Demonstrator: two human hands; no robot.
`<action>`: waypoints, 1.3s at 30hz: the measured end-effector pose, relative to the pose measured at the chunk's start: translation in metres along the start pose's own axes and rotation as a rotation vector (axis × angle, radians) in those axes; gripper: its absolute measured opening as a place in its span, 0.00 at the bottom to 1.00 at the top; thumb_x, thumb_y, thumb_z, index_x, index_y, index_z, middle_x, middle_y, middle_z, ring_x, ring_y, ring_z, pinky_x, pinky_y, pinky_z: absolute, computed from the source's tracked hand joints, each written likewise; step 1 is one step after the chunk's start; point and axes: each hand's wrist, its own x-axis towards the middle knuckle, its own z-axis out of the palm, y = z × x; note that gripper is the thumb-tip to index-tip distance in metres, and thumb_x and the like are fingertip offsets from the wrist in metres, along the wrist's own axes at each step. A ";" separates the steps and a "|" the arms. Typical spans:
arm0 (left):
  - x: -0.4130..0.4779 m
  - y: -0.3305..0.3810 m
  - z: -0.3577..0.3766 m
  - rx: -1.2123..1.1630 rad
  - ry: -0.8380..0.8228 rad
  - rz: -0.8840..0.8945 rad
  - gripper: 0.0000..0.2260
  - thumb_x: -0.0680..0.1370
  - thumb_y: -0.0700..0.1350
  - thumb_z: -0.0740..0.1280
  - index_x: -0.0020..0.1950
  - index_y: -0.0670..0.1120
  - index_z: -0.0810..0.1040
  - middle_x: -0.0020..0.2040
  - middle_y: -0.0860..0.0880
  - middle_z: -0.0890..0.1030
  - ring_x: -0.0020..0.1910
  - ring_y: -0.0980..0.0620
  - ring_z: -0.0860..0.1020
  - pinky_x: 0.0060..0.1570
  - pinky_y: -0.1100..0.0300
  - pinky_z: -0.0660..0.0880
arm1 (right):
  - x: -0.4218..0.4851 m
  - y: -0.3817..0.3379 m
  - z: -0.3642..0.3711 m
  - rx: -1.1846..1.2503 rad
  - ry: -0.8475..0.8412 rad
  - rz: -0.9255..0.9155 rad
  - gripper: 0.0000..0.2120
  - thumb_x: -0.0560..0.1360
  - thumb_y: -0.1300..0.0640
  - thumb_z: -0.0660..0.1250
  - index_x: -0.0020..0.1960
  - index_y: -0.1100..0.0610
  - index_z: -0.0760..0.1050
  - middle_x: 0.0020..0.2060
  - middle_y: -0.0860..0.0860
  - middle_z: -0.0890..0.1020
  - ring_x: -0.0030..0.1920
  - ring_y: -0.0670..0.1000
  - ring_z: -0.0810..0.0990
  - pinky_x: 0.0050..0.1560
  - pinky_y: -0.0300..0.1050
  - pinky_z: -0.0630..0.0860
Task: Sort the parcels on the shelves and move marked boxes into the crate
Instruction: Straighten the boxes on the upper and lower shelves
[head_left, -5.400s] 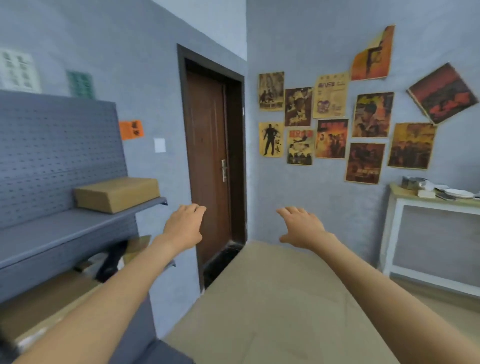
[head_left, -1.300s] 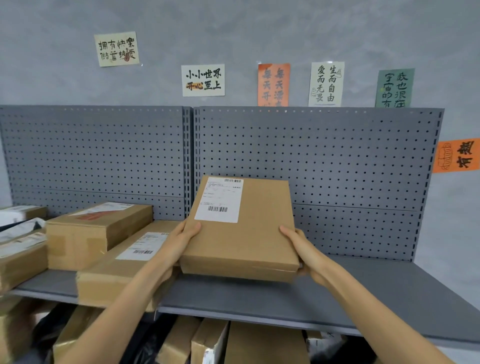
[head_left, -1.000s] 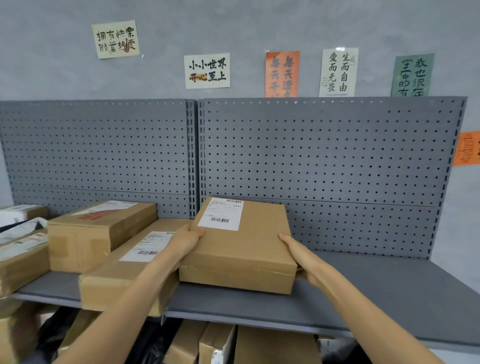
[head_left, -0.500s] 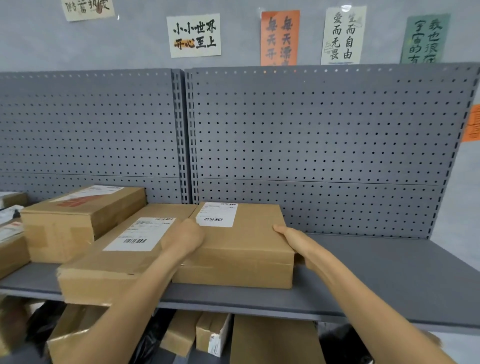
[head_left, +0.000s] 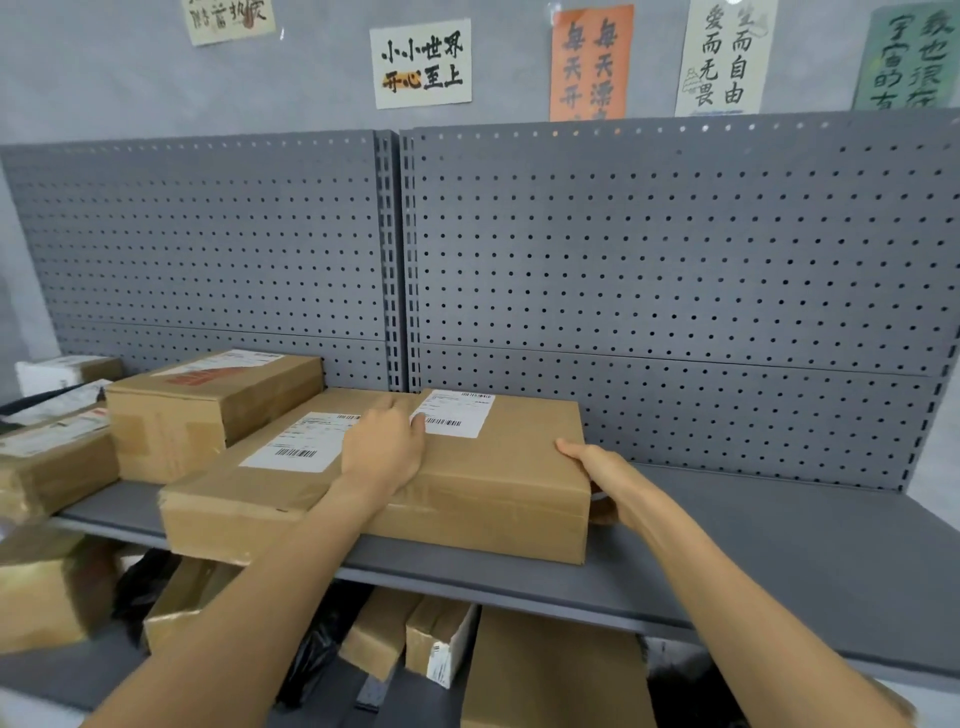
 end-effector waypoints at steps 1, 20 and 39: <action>-0.004 0.002 -0.004 0.024 0.023 0.028 0.15 0.82 0.48 0.55 0.57 0.40 0.76 0.56 0.43 0.77 0.54 0.42 0.76 0.48 0.50 0.74 | 0.002 0.002 0.000 0.005 0.013 -0.025 0.26 0.74 0.42 0.68 0.63 0.59 0.72 0.55 0.56 0.78 0.56 0.58 0.76 0.62 0.56 0.73; -0.088 -0.177 -0.195 0.307 -0.342 0.055 0.34 0.76 0.56 0.65 0.78 0.52 0.53 0.77 0.46 0.61 0.74 0.45 0.60 0.69 0.48 0.63 | -0.148 -0.081 0.164 -1.077 -0.178 -0.923 0.38 0.72 0.48 0.69 0.77 0.46 0.54 0.76 0.49 0.61 0.74 0.56 0.56 0.70 0.56 0.61; -0.191 -0.514 -0.222 0.361 -0.513 -0.144 0.40 0.72 0.57 0.71 0.77 0.48 0.55 0.74 0.45 0.65 0.69 0.42 0.65 0.64 0.48 0.66 | -0.206 0.006 0.528 -1.317 -0.229 -0.895 0.37 0.73 0.48 0.67 0.77 0.50 0.55 0.73 0.54 0.65 0.71 0.59 0.63 0.65 0.56 0.67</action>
